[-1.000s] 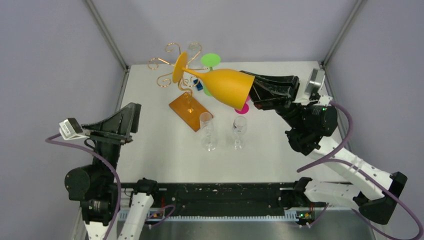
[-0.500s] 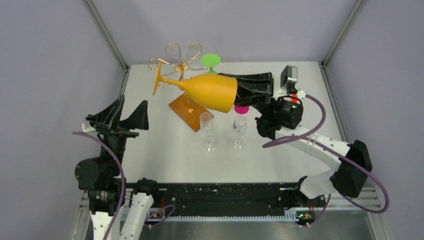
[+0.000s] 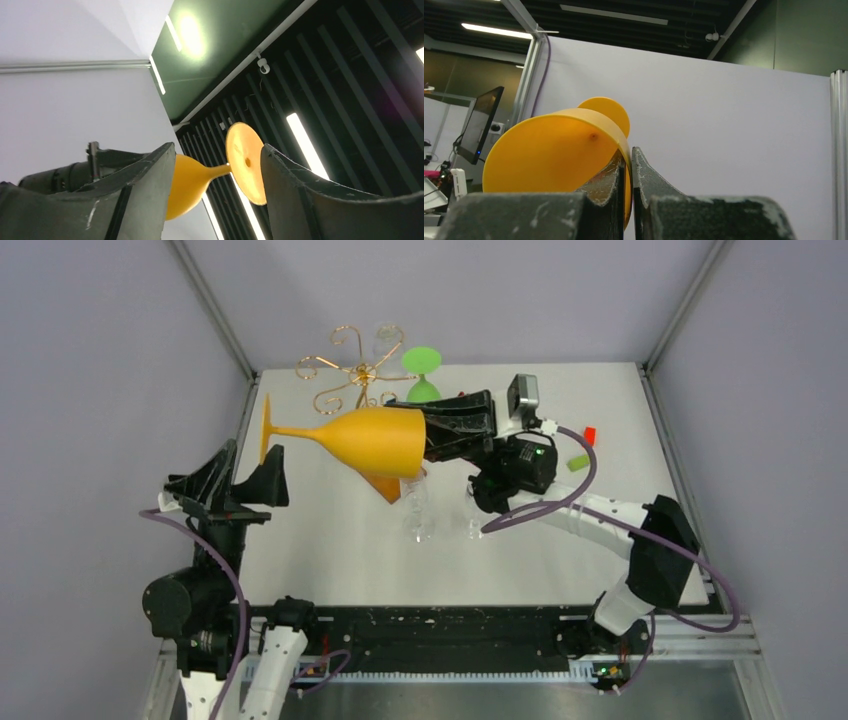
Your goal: Place the wine glass upside down on the wine glass rack
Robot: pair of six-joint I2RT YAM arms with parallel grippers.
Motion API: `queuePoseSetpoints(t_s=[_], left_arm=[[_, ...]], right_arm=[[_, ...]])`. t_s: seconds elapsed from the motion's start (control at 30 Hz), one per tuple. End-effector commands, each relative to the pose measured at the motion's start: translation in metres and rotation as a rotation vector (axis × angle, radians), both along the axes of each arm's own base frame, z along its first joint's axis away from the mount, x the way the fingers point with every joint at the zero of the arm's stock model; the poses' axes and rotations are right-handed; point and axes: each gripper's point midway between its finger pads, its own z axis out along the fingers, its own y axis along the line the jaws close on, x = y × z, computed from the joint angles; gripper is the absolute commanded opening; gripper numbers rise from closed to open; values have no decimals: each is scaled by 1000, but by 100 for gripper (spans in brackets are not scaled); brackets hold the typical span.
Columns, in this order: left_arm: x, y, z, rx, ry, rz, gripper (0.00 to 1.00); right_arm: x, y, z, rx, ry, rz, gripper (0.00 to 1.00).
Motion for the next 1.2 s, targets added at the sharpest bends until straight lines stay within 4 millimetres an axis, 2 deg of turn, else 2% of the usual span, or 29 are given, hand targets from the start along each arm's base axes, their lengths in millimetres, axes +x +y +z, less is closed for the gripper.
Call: queuePoseSetpoints(t_s=[0.0,0.27,0.47,0.7,0.8,0.9,1.0,1.07,1.17], left_arm=[[-25,2,24,-85,-91,-80,66],[-30,-1,27,-76,-127,-96,52],[-31,-1,27,-75,-136,-98,39],[-31,-1,26,-74,-142,-98,25],[-31,-1,26,-74,-141,-97,15],[-32,0,26,-76,-146,-92,1],[-36,2,29,-67,-168,-65,0],[-40,5,32,-57,-185,-34,0],[-45,9,35,-53,-204,5,0]], right_arm=[[-24,-18,14,144,-116,45,0],[-13,0,3,115,-81,76,0],[-3,3,1,121,-30,78,0],[-2,4,-4,110,-10,90,0],[-3,4,-6,102,-11,89,0],[-2,4,-10,93,-4,81,0],[-1,3,-14,90,7,67,0],[1,2,-16,88,13,53,9],[4,0,-21,87,32,28,40]])
